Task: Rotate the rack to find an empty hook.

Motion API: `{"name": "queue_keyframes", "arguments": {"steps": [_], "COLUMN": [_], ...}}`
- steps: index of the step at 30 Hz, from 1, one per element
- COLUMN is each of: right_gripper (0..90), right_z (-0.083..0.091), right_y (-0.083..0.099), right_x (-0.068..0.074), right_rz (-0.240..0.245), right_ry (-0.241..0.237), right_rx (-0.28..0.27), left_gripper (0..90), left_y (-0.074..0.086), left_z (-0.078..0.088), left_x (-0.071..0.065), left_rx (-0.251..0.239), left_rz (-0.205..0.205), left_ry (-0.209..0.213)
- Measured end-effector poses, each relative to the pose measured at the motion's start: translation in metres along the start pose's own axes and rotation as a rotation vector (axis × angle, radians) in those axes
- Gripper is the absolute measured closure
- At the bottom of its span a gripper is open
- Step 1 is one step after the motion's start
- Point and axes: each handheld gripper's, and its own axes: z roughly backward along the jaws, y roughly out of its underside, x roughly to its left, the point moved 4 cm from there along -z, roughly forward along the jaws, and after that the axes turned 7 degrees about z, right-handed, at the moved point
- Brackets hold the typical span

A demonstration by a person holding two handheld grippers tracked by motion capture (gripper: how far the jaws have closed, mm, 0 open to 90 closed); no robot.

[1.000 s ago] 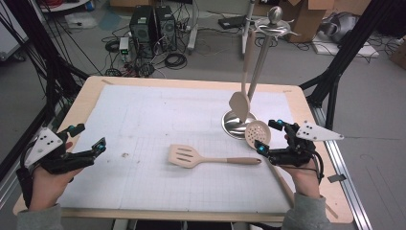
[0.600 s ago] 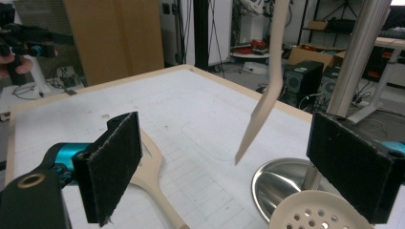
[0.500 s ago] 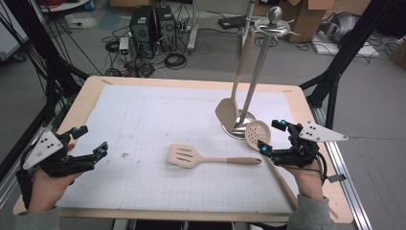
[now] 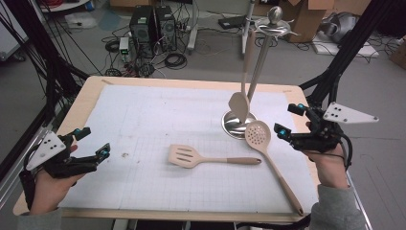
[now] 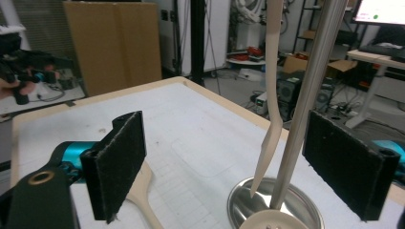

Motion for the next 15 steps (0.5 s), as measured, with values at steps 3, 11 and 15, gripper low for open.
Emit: {"name": "queue_keyframes", "arguments": {"steps": [3, 11, 15], "right_gripper": [15.0, 29.1, 40.5], "right_z": [0.000, 0.002, 0.003], "right_y": [-0.007, -0.021, -0.027], "right_x": [-0.006, -0.027, -0.036], "right_rz": [-0.003, -0.056, -0.033], "right_ry": [-0.032, -0.039, -0.009], "right_rx": [-0.002, -0.009, 0.014], "left_gripper": [14.3, 14.3, 14.3], "left_y": [-0.001, 0.002, 0.004], "left_z": [0.000, -0.002, -0.004], "left_x": [-0.001, -0.003, -0.003], "left_rx": [-0.006, 0.004, 0.012], "left_rz": [0.011, 0.012, 0.007], "left_ry": [0.017, 0.021, 0.018]}}
